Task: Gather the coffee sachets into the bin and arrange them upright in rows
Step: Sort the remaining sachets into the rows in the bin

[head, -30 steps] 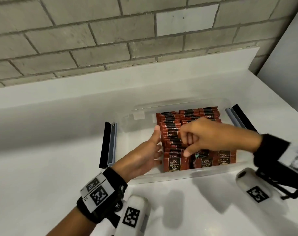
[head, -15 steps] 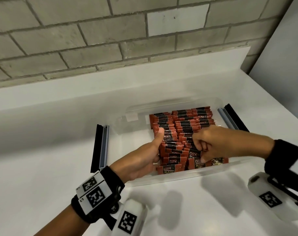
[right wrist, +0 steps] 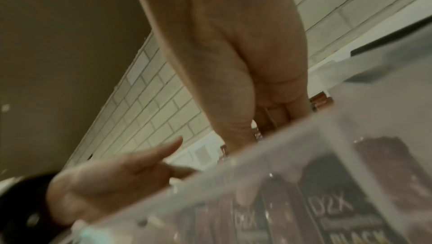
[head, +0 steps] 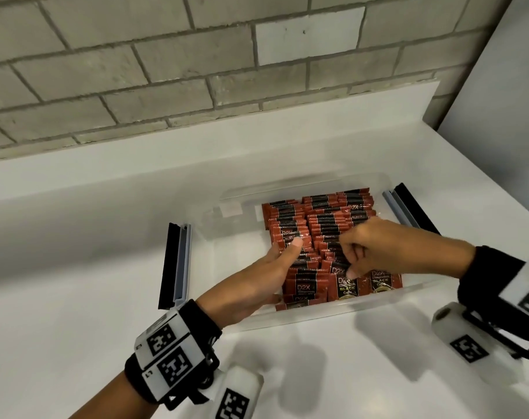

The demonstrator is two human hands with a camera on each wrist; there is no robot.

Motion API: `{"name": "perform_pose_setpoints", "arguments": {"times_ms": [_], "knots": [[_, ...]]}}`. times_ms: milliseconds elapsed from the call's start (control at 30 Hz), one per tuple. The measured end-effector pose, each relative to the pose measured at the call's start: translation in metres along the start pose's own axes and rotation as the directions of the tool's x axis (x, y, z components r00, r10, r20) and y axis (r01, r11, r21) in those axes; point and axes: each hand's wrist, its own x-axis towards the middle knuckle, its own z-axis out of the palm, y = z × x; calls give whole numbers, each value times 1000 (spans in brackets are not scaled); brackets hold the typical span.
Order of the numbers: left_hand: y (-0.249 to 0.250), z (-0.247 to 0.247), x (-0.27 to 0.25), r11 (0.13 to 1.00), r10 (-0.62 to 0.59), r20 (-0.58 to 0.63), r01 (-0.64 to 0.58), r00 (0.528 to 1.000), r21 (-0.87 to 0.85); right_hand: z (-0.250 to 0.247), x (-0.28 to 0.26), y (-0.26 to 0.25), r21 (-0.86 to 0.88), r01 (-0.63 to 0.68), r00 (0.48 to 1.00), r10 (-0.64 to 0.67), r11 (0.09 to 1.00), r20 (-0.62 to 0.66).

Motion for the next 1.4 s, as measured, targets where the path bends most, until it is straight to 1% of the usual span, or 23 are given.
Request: {"name": "perform_pose_setpoints", "arguments": {"times_ms": [67, 133, 167, 233, 300, 367, 433, 533, 667, 733, 800, 867, 933, 1033, 1100, 1167, 1267, 1333, 1400], "knots": [[2, -1, 0, 1000, 15, -43, -15, 999, -6, -11, -7, 9, 53, -28, 999, 30, 998, -32], [1, -4, 3, 1000, 7, -86, -9, 996, -22, -20, -15, 18, 42, -54, 998, 56, 998, -31], [0, -5, 5, 999, 5, -85, -8, 996, -37, -19, -17, 21, -6, -59, 998, 59, 998, -11], [-1, -4, 8, 997, 14, -30, -16, 999, -69, -11, -17, 21, -152, -45, 999, 49, 987, 23], [-1, -2, 9, 997, 23, 1, -23, 1000, -74, -1, -13, 19, -275, -29, 999, 35, 961, 16], [-2, -1, 8, 998, 25, -8, -26, 1000, -65, 1, -10, 18, -364, -7, 1000, 3, 931, -10], [-3, -2, 8, 998, 24, -2, -24, 1000, -62, -5, -11, 19, -376, 5, 1000, -14, 927, -21], [-3, -4, 8, 998, 15, -9, -16, 1000, -65, -11, -17, 20, -387, 51, 999, -48, 921, 17], [-4, -5, 9, 998, 7, -17, -8, 1000, -69, 2, -18, 15, -506, 103, 994, -101, 856, 32], [-4, -4, 9, 998, 8, -5, -9, 1000, -70, -1, -19, 13, -527, 94, 995, -96, 845, 23], [-4, -4, 10, 998, 8, -5, -9, 1000, -68, -14, -23, 13, -479, 56, 998, -41, 876, 41], [-5, -4, 11, 998, 14, -10, -15, 1000, -63, -26, -27, 13, -354, -13, 998, 33, 935, 51], [-5, -5, 13, 997, 20, -5, -20, 1000, -69, -25, -26, 9, -249, -45, 997, 57, 968, 43], [-4, -3, 14, 997, 24, 2, -23, 1000, -75, -7, -14, 2, -213, -41, 996, 57, 976, 69], [-3, -3, 13, 997, 25, 3, -24, 1000, -69, -7, -10, 1, -136, -59, 995, 70, 989, 74], [-4, -4, 14, 998, 27, -28, -29, 999, -58, -17, -10, 4, -56, -99, 993, 103, 994, 60], [-5, -7, 17, 998, 16, -93, -21, 996, -54, -26, -11, 8, -4, -122, 993, 122, 993, -1], [-4, -7, 20, 996, 30, -75, -36, 997, -82, -21, -8, 6, 23, -106, 994, 107, 994, -27], [0, -5, 20, 993, 35, -18, -37, 999, -108, -15, -4, 4, -2, -91, 996, 91, 996, -18]]}}
